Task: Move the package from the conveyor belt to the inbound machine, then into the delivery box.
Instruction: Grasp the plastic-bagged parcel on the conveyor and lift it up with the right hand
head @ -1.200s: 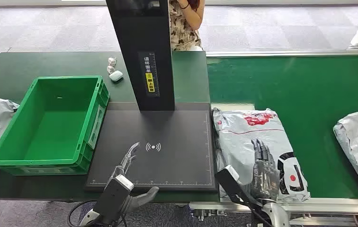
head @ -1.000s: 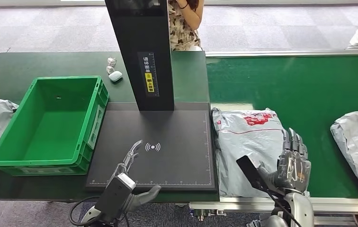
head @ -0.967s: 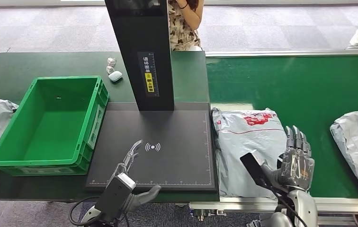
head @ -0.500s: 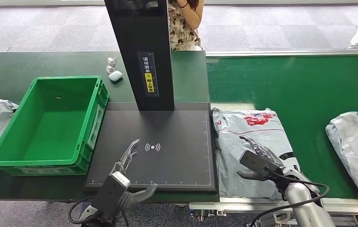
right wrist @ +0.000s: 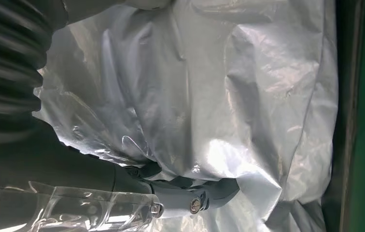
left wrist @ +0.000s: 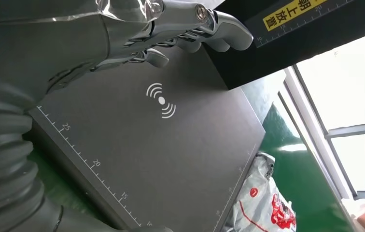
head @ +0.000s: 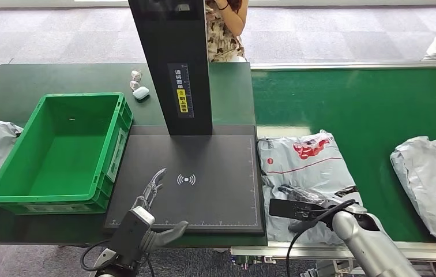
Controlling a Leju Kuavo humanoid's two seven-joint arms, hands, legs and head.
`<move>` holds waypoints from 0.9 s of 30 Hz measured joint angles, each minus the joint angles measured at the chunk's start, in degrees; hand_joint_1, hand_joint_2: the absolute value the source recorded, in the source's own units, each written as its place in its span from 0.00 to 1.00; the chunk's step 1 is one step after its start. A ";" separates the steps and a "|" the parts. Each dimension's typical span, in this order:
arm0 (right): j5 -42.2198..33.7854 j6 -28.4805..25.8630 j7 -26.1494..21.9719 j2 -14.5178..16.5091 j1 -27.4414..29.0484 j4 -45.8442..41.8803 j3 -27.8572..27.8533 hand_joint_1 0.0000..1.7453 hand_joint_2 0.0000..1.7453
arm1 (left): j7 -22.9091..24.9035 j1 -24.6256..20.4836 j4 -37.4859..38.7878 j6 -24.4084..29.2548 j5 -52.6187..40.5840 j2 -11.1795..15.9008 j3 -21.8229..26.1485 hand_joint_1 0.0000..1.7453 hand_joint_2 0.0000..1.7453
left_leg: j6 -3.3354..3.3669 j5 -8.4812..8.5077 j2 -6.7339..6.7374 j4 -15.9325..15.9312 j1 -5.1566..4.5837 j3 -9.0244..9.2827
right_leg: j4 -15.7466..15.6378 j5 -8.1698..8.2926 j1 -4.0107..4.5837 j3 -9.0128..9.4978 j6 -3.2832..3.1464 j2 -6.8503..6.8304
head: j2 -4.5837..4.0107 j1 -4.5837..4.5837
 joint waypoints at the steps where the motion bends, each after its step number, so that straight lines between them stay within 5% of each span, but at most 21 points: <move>1: 0.10 -0.01 0.48 -0.20 -0.50 0.19 1.10 0.03 1.00 | 0.15 -0.07 0.00 -0.05 0.03 0.02 0.00 0.00 1.00 | 0.00 0.00 0.00 0.00 0.00 0.02 | 0.00 0.00 0.00 0.01 0.00 0.00 | 0.00 -0.01; 5: -0.15 -1.53 1.94 -0.73 -1.45 0.57 4.45 1.00 1.00 | 0.57 -0.20 -0.01 -0.47 0.05 0.07 0.01 0.00 1.00 | 0.00 0.00 -0.01 0.00 0.00 0.05 | -0.01 0.00 0.00 0.05 0.00 -0.01 | 0.00 0.00; 21: -1.07 -14.05 0.61 -0.85 0.89 -2.11 5.68 1.00 1.00 | 0.63 -0.12 -0.01 -0.96 -0.30 0.07 0.90 0.00 1.00 | 0.00 -0.01 -0.02 0.00 0.00 0.14 | -0.01 -0.01 0.00 0.15 0.01 -0.02 | 0.00 -0.01; 27: -1.65 -28.05 -1.68 0.70 6.04 -8.09 -0.04 1.00 1.00 | 0.32 0.58 -0.10 -0.74 -1.45 -0.03 1.14 0.00 1.00 | -0.01 -0.02 -0.05 -0.02 0.01 0.03 | 0.00 -0.02 0.00 0.08 0.01 -0.05 | 0.00 -0.01</move>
